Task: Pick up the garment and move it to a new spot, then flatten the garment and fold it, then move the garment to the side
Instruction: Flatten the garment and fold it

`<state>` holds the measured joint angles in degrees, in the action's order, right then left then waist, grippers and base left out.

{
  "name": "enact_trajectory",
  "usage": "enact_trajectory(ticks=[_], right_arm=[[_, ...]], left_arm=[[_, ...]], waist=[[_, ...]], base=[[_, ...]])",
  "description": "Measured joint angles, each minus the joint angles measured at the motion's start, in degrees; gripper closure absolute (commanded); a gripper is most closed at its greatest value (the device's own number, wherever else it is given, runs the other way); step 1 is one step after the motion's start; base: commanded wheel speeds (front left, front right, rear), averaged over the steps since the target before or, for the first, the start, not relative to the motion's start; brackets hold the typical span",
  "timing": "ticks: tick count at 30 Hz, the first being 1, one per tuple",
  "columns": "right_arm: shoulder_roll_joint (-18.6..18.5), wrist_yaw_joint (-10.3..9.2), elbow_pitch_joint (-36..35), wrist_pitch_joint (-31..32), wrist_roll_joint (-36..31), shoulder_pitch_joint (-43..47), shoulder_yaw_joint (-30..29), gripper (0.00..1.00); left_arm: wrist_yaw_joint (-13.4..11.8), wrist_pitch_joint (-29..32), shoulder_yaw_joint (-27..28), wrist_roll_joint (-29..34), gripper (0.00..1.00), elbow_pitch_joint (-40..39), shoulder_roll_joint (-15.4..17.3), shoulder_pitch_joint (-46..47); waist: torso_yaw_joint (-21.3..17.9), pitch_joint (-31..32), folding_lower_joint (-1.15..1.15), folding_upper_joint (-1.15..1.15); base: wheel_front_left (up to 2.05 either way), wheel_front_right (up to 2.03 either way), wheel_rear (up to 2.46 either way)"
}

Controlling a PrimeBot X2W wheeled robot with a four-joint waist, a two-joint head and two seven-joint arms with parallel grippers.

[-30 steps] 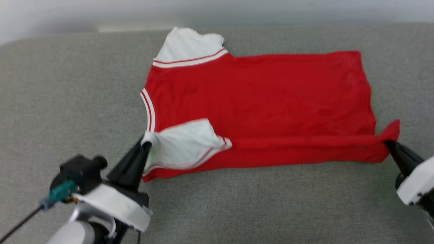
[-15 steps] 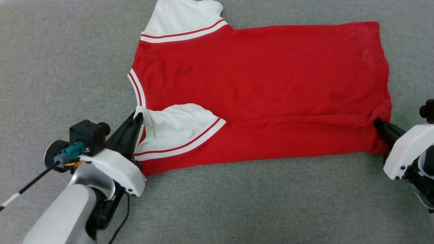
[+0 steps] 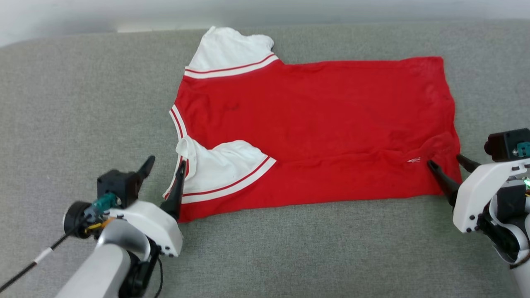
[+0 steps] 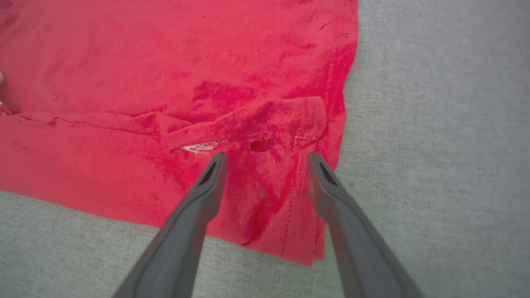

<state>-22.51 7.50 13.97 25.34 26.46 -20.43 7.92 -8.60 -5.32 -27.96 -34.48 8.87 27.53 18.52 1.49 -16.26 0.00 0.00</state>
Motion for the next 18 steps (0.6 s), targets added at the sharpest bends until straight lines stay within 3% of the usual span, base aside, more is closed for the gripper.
enact_trajectory(ticks=[6, 18], right_arm=[[0.66, 0.00, -2.44, 2.53, -3.70, 3.61, -3.47, 0.00], [7.36, 0.00, -13.13, 8.01, -6.84, 9.54, -10.80, 0.00]], left_arm=[[-3.25, 3.32, 0.35, -2.59, 0.00, -6.59, -0.04, -5.58], [-11.21, 15.66, -0.64, -6.10, 0.00, -16.24, 1.24, -12.36]], waist=[[-0.23, 2.95, -0.01, 0.00], [-1.25, 2.00, 0.00, 0.00]], base=[[0.00, 0.00, 0.00], [0.00, 0.00, 0.00]])
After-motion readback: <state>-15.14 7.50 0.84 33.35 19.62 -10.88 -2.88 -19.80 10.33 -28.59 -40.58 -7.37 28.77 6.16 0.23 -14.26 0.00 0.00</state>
